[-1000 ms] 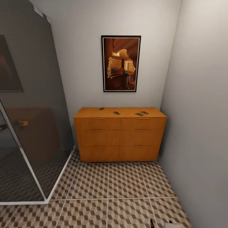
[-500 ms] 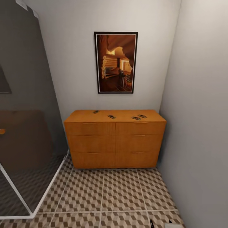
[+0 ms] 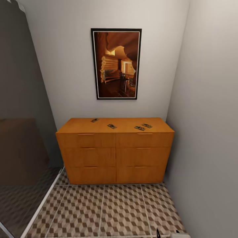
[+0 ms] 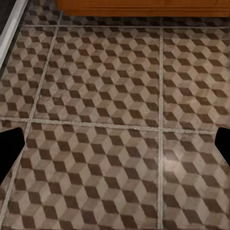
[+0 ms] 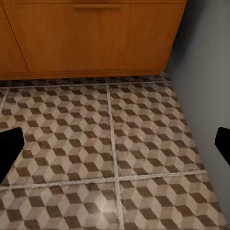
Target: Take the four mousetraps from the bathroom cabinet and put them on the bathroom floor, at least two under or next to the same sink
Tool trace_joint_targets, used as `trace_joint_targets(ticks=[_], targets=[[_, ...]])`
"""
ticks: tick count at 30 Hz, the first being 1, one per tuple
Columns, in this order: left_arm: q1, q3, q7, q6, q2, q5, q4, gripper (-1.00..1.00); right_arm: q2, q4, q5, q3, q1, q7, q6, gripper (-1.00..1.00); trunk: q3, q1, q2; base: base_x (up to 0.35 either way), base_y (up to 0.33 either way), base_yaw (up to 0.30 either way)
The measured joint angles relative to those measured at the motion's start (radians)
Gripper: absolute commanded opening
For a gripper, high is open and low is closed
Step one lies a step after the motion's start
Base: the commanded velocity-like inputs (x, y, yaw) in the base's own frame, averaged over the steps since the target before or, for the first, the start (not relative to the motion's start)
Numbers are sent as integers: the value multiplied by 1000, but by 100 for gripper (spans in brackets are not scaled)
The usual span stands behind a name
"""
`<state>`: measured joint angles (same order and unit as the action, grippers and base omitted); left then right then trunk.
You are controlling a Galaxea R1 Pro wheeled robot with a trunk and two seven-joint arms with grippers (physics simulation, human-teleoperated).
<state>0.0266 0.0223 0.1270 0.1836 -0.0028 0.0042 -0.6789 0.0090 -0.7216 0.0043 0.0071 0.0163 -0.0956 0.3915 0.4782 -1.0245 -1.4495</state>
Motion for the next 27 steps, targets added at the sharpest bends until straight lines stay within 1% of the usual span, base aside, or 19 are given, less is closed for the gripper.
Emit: trace_joint_targets(ticks=[15, 20, 27], targets=[[0, 0, 0, 1, 0, -1, -1, 100, 0, 0, 0, 0, 0, 0, -1, 100, 0, 0, 0, 309, -95, 0], [0, -1, 0, 2, 0, -1, -1, 100, 0, 0, 1, 0, 0, 0, -1, 100, 0, 0, 0, 115, -26, 0], [0, -1, 0, 2, 0, 0, -1, 100, -1, 0, 1, 0, 0, 0, -1, 100, 0, -1, 0, 25, -6, 0]])
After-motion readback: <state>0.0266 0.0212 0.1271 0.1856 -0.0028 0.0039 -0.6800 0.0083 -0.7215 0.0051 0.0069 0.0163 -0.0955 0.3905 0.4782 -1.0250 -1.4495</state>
